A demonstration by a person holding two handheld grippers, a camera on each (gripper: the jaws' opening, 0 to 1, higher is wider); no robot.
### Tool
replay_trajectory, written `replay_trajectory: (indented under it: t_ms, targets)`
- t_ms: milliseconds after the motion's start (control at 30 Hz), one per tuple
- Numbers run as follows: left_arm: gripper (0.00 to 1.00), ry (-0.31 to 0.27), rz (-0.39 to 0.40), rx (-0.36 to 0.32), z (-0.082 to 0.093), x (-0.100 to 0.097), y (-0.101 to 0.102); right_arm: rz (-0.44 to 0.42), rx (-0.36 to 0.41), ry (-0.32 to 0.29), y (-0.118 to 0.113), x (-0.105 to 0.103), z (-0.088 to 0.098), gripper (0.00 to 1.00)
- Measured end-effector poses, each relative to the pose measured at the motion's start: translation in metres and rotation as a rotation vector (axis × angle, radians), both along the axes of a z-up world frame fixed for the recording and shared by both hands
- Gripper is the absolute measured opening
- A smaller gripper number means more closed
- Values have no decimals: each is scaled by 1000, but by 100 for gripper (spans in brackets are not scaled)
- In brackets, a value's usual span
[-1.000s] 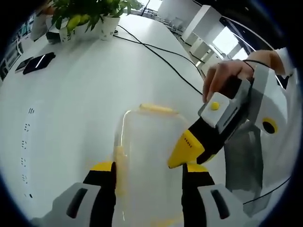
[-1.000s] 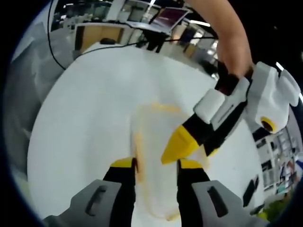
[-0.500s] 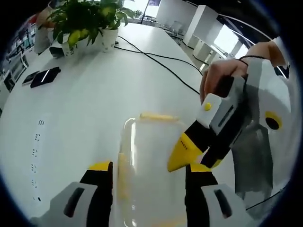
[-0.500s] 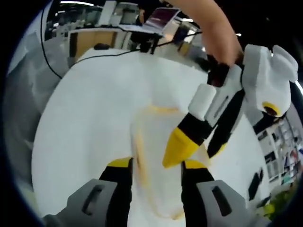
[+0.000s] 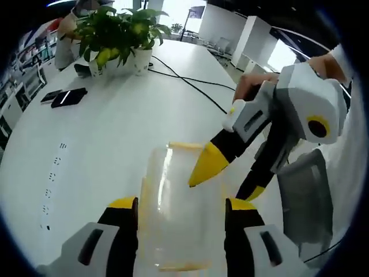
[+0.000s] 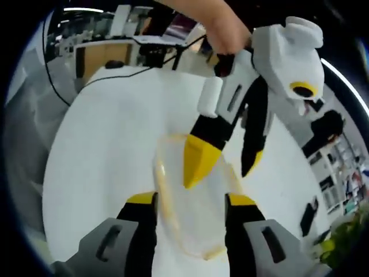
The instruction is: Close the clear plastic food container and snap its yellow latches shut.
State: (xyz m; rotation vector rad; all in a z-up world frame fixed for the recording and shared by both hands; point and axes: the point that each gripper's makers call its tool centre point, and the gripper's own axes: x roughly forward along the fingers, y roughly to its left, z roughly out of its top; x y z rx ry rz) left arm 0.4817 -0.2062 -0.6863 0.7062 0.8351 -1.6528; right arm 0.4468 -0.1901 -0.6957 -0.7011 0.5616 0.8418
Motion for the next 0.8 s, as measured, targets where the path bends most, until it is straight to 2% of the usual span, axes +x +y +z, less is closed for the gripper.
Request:
replay_trajectory:
  t_ms: [233,600,800]
  targets:
    - [56,-17,17,-9,1,-2,13,-27,-5,-4,-8,-2,3,43]
    - [56,-43,184,-129,15,-1,22,-121,26,-7,-31,1,9,45]
    - [55,-33,280,-159,7,-8,39,-171,47,-4,-41,1,8,48]
